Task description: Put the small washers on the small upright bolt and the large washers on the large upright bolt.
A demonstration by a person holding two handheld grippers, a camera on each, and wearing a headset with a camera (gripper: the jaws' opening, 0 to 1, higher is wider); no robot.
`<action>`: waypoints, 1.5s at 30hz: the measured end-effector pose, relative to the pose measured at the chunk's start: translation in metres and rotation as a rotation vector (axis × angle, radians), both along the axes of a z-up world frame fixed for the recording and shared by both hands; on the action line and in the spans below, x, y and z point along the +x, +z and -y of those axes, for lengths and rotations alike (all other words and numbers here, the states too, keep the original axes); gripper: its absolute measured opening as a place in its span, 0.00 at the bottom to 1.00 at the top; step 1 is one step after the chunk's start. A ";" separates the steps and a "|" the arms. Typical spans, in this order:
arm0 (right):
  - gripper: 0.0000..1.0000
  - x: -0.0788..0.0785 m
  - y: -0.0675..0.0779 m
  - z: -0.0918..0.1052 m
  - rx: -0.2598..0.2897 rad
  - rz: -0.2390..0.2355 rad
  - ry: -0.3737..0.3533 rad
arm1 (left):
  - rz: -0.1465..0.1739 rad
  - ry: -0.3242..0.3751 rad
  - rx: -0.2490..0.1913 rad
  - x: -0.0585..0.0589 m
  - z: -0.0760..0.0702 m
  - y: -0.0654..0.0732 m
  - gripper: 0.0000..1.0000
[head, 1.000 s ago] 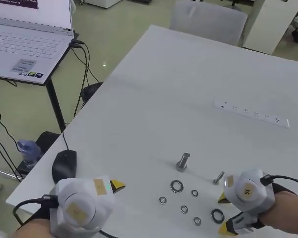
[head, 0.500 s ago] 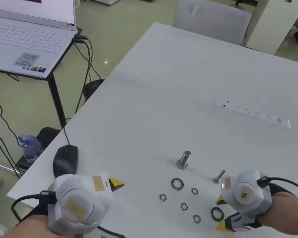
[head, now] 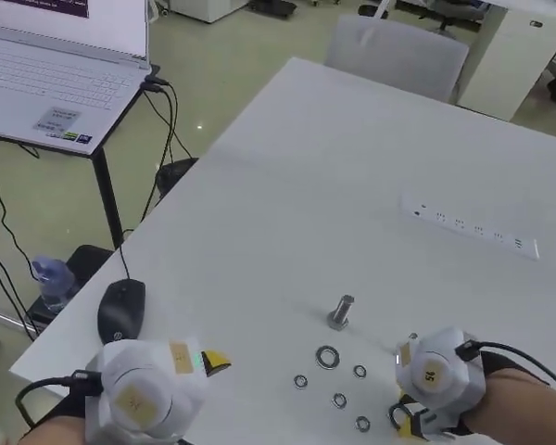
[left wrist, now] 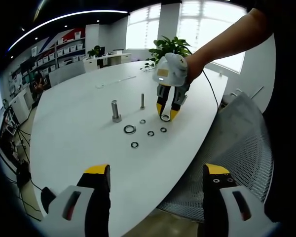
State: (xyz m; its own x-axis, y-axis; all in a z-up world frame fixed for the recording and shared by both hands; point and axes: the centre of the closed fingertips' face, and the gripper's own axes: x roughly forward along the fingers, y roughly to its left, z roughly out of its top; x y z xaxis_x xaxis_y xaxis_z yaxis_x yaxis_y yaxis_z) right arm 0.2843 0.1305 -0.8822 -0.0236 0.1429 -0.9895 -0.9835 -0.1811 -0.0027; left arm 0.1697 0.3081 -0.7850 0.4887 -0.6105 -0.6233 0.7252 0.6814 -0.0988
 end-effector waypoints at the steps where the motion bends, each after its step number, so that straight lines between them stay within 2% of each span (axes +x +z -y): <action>1: 0.22 0.000 0.000 0.000 0.002 -0.001 -0.003 | 0.001 0.001 -0.002 0.000 0.000 0.001 0.75; 9: 0.21 0.001 0.001 -0.001 -0.001 0.006 -0.037 | 0.012 -0.007 0.005 -0.004 0.006 0.008 0.74; 10: 0.21 0.002 0.001 -0.003 0.014 0.015 -0.045 | 0.019 -0.009 0.009 -0.004 0.006 0.009 0.74; 13: 0.21 -0.001 0.000 -0.004 0.021 -0.012 -0.066 | 0.021 -0.002 0.006 -0.005 0.005 0.013 0.74; 16: 0.21 -0.004 0.003 -0.004 0.022 -0.011 -0.060 | 0.022 -0.004 0.015 -0.006 0.005 0.013 0.74; 18: 0.21 -0.008 0.009 -0.005 0.040 -0.039 -0.089 | 0.024 -0.005 0.020 -0.007 0.005 0.013 0.74; 20: 0.21 -0.005 0.017 -0.005 0.059 -0.030 -0.096 | 0.027 0.000 0.018 -0.007 0.005 0.013 0.75; 22: 0.21 -0.006 0.022 -0.003 0.061 -0.045 -0.110 | 0.034 0.012 0.015 -0.005 0.004 0.013 0.78; 27: 0.21 0.002 0.034 0.009 0.052 -0.058 -0.148 | 0.033 0.009 0.016 -0.003 0.001 0.008 0.78; 31: 0.21 0.011 0.047 0.016 0.033 -0.043 -0.153 | 0.029 0.006 0.020 -0.003 -0.004 0.006 0.79; 37: 0.21 0.026 0.075 0.008 0.071 -0.035 -0.179 | 0.024 0.005 0.025 -0.003 -0.009 0.004 0.78; 45: 0.21 0.045 0.100 -0.007 0.101 -0.019 -0.192 | 0.023 0.006 0.020 -0.003 -0.010 0.004 0.78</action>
State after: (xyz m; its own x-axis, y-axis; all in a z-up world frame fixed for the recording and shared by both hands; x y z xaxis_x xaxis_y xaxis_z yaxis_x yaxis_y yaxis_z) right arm 0.3294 0.1376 -0.7825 -0.0048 0.2450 -0.9695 -0.9999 0.0099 0.0075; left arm 0.1671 0.3183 -0.7810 0.5067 -0.5953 -0.6237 0.7234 0.6871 -0.0681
